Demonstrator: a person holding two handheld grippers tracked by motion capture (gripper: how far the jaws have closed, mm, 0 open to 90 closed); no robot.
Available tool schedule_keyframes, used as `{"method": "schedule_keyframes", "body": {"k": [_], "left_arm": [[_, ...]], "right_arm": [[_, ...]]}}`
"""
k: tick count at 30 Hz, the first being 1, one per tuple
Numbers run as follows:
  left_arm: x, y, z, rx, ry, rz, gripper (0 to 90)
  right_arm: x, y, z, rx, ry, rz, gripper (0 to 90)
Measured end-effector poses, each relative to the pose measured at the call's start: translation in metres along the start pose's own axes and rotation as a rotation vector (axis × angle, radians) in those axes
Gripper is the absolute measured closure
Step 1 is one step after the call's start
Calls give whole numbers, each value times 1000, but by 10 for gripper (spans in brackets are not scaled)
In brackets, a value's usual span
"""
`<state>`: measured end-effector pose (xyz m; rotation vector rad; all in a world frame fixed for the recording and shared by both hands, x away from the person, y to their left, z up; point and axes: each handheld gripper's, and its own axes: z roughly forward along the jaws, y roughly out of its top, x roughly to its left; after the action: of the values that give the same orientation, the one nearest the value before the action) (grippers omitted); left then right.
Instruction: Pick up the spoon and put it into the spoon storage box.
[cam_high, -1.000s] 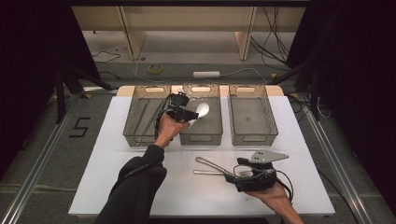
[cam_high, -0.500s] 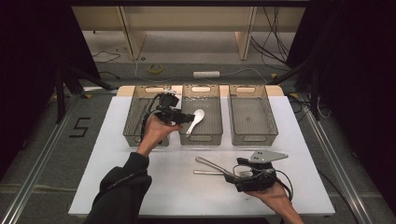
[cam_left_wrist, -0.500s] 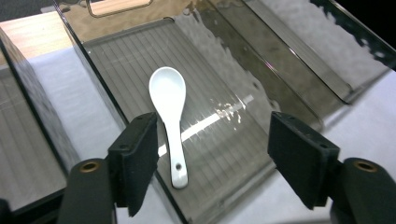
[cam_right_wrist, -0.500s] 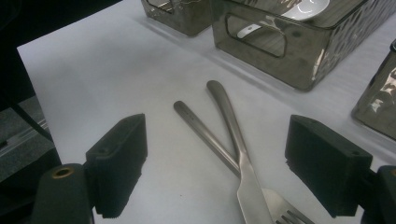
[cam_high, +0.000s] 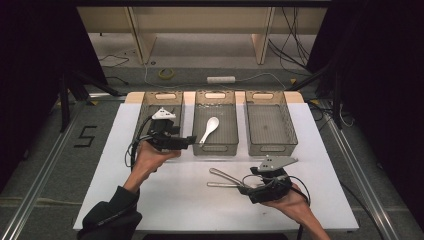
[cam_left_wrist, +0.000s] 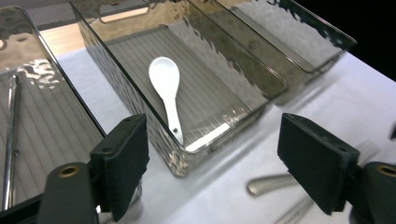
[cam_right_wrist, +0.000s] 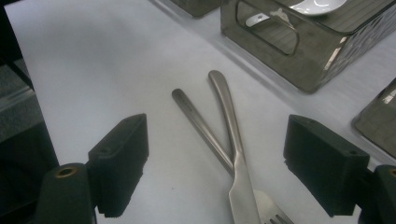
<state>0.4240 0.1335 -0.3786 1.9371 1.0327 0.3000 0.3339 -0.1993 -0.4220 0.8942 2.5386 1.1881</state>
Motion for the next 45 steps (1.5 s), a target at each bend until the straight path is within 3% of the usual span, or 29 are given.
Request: {"method": "schedule_keyframes", "body": {"k": [5, 13, 16, 23, 33, 45], "left_arm": [[-5, -21, -12, -35, 19, 33, 221], [-5, -55, -27, -86, 13, 3, 217], [-7, -63, -30, -85, 4, 11, 202], [-13, -75, -38, -99, -19, 41, 178], [-14, -84, -45, -104, -7, 40, 174], [-9, -90, -53, -121, 11, 37, 160]], "right_arm": [[-3, 7, 3, 59, 2, -28, 241], [-16, 20, 20, 168, -2, -42, 272], [-19, 22, 26, 208, -11, -47, 280], [-25, 28, 38, 250, -13, -54, 289], [-28, 33, 48, 296, -21, -76, 313], [-33, 34, 57, 334, -17, -66, 328]]}}
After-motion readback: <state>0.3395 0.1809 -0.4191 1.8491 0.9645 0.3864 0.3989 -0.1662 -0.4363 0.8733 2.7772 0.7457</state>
